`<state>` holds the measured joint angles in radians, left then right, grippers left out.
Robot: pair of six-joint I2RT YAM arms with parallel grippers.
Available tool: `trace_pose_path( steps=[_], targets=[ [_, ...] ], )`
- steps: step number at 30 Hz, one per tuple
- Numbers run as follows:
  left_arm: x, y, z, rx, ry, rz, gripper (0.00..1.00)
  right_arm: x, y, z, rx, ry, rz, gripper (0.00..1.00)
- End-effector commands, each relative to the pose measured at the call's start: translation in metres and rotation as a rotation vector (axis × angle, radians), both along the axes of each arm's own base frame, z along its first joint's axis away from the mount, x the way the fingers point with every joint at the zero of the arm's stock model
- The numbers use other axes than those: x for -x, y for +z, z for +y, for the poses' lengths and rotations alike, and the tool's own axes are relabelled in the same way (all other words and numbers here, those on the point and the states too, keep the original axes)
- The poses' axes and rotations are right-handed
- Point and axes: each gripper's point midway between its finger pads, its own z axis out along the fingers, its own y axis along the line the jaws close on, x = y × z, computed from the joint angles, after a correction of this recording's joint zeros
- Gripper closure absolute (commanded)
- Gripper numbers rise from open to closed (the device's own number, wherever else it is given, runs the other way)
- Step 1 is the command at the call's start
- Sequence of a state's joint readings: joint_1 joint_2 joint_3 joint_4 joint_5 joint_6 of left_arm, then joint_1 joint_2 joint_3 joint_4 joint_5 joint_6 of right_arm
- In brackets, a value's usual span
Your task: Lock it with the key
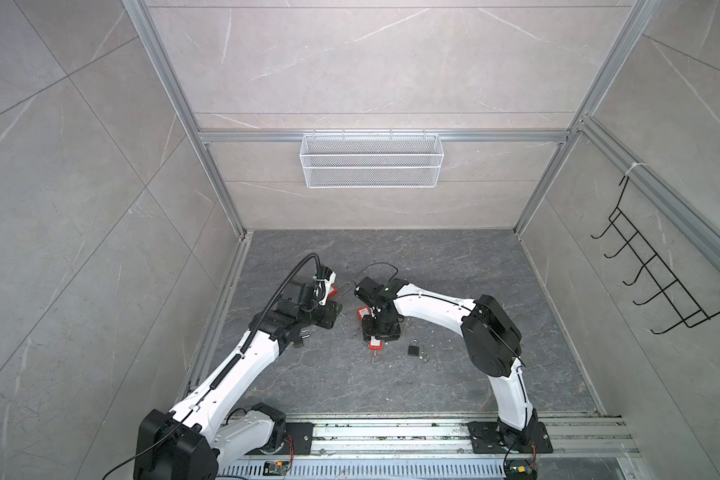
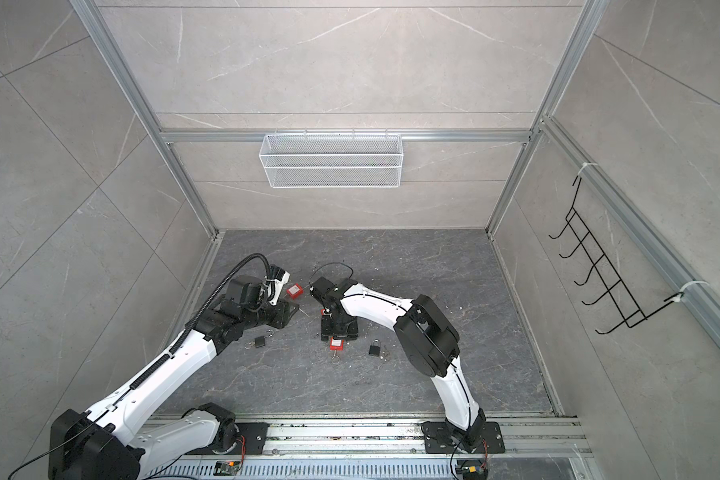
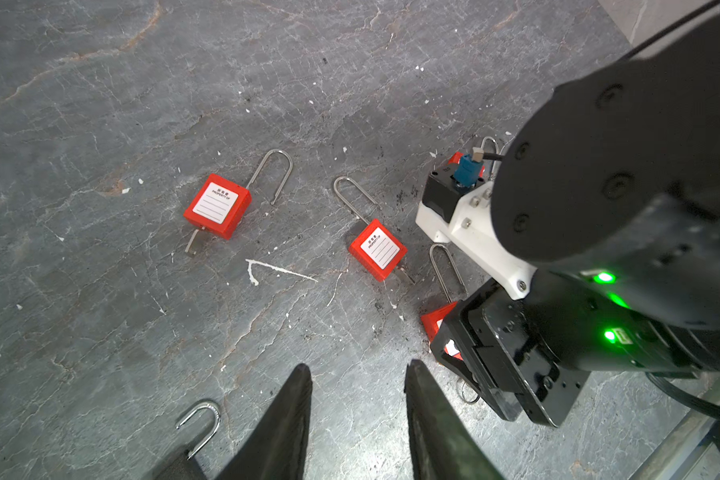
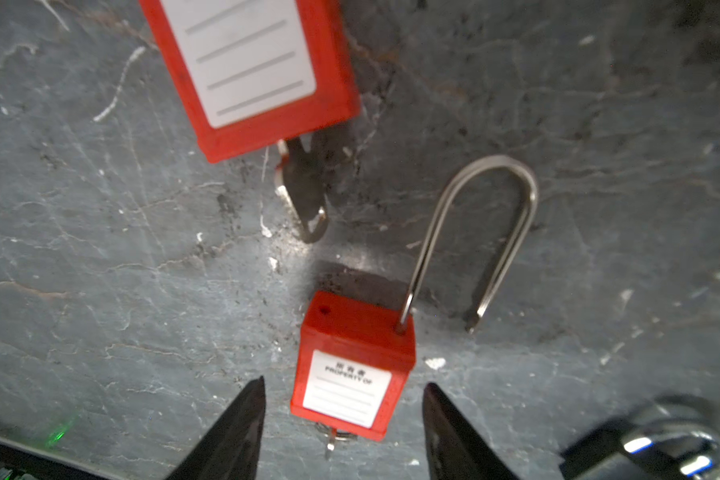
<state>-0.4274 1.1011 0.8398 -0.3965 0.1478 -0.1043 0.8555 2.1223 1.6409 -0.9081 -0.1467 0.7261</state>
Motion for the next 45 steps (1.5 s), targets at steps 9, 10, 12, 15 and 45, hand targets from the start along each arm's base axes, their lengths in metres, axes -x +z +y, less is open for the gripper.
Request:
trace_pose_path(
  steps=[9,10,12,15,45],
  targets=[
    [-0.001,-0.003,0.004,-0.02,0.0,0.002,0.59,0.009,-0.013,-0.009,0.1,0.006,0.066,0.42],
    [-0.001,-0.003,0.004,-0.021,0.001,0.002,0.59,0.009,-0.014,-0.009,0.103,0.004,0.068,0.43],
    [-0.001,-0.004,0.004,-0.021,0.001,0.005,0.6,0.009,-0.015,-0.01,0.107,0.003,0.072,0.44],
    [0.0,-0.005,0.004,-0.021,0.001,0.011,0.6,0.009,-0.016,-0.01,0.115,0.004,0.078,0.45],
    [0.001,-0.003,0.006,-0.015,0.011,0.022,0.6,0.012,-0.011,-0.004,0.12,0.074,0.079,0.66]
  ],
)
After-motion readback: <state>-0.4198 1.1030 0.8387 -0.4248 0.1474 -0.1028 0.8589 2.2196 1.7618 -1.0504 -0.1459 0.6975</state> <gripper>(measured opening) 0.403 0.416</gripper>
